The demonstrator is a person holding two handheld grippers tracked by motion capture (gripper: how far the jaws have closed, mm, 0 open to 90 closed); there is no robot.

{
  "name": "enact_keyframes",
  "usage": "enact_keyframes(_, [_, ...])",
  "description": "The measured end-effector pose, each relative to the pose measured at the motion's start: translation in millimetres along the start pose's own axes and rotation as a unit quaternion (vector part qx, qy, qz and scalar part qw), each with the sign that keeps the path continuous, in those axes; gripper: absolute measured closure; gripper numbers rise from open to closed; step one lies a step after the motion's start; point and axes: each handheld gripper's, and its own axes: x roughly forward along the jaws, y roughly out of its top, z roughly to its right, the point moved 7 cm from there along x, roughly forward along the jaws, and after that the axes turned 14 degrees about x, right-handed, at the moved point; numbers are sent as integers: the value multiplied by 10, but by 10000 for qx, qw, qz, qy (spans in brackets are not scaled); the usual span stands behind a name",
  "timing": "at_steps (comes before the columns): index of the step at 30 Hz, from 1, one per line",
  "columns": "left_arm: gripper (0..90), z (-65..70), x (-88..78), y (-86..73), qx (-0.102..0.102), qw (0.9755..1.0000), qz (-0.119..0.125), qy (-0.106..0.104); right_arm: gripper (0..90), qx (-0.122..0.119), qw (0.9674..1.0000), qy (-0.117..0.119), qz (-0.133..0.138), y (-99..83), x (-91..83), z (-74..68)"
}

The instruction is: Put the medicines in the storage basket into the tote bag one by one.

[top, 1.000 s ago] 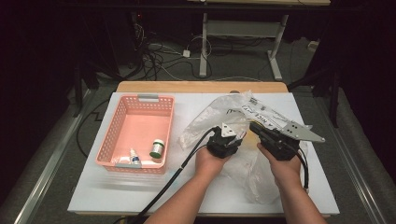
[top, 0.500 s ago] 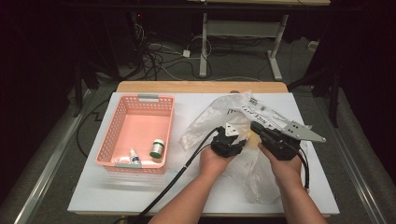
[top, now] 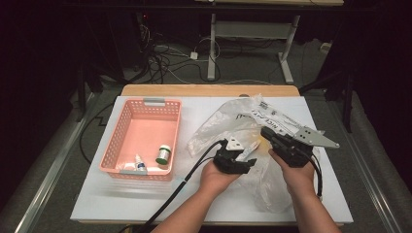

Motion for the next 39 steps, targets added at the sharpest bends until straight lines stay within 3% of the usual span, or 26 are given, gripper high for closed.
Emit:
enact_keyframes(2, [281,24,-43,-34,22,10000,-19,1,900,-4,10000,-2,-7,-2,0,-3])
enact_keyframes(9, [225,123,-234,-99,132,9998,103,-94,900,-11,10000,-4,-10,-5,-7,1])
enact_keyframes(14, [136,202,-358,-139,152,9997,106,-139,900,6,10000,-15,-23,-9,-9,3])
enact_keyframes(19, [5,237,-452,-179,112,9998,63,-122,900,-8,10000,-20,-18,-8,-11,5])
enact_keyframes(39, [0,261,-979,-300,217,9995,208,2,900,-6,10000,-56,-17,-8,-16,13])
